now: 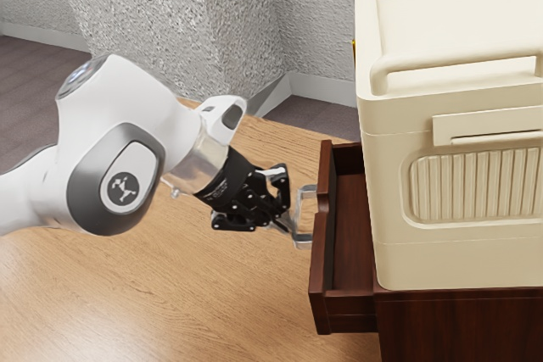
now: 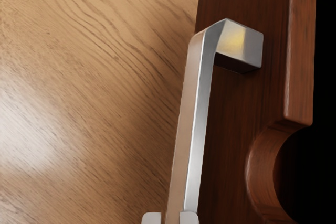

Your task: Pull the drawer handle with one arm to open the drawer

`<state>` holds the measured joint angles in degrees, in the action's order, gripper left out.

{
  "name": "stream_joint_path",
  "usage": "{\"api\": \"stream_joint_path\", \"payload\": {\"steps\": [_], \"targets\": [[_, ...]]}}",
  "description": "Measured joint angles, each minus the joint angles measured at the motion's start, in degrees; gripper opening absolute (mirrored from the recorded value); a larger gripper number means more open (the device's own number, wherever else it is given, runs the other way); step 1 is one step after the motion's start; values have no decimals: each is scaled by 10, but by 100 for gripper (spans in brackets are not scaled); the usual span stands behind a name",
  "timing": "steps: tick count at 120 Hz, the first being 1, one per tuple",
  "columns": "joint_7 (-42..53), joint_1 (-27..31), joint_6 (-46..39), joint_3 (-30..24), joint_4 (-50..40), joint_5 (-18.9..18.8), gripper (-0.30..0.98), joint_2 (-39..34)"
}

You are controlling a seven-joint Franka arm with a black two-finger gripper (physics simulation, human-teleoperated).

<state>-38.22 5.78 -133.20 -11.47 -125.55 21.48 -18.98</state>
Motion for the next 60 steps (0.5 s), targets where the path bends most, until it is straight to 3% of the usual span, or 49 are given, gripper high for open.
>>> {"api": "stream_joint_path", "payload": {"steps": [41,60], "targets": [[-2,-1,12,8,-26,-10,-7,-32],[-2,-5,11,8,-20,-17,27,-29]]}}
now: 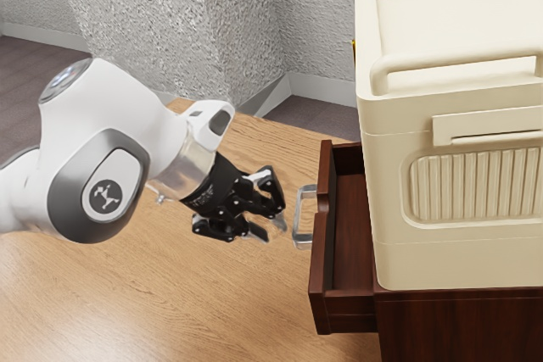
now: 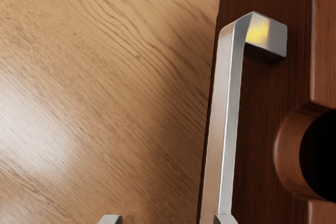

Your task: Pull the drawer handle with one arm to open the drawer

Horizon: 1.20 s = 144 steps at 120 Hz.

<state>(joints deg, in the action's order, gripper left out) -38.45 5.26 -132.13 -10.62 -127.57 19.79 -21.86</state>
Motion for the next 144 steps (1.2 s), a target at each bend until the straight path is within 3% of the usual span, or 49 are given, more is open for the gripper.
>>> {"api": "stream_joint_path", "payload": {"steps": [23,54,108,144], "targets": [[-1,-6,-2,1,9,-2,52,21],[-2,-7,1,2,2,-1,63,28],[-15,-7,8,19,-9,-5,49,17],[-23,-5,13,23,-20,-10,32,3]]}}
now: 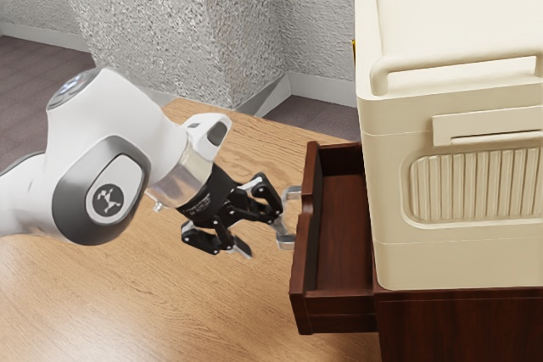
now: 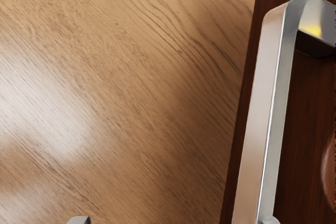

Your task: Pull the drawer handle with one arm to open the drawer

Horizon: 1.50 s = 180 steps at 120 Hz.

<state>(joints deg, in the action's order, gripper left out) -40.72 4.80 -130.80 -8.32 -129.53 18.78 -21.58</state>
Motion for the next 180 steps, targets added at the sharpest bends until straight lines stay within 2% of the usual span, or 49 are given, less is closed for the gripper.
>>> {"api": "stream_joint_path", "payload": {"steps": [57,100,149,152,166,180], "targets": [[-11,1,1,12,-15,-11,13,-15],[-15,-13,1,40,-44,-14,10,-50],[-26,-28,3,61,-56,-34,9,-70],[-26,-28,4,61,-56,-35,11,-70],[-26,-32,6,61,-58,-34,35,-75],[-24,-34,9,61,-58,-34,49,-79]]}}
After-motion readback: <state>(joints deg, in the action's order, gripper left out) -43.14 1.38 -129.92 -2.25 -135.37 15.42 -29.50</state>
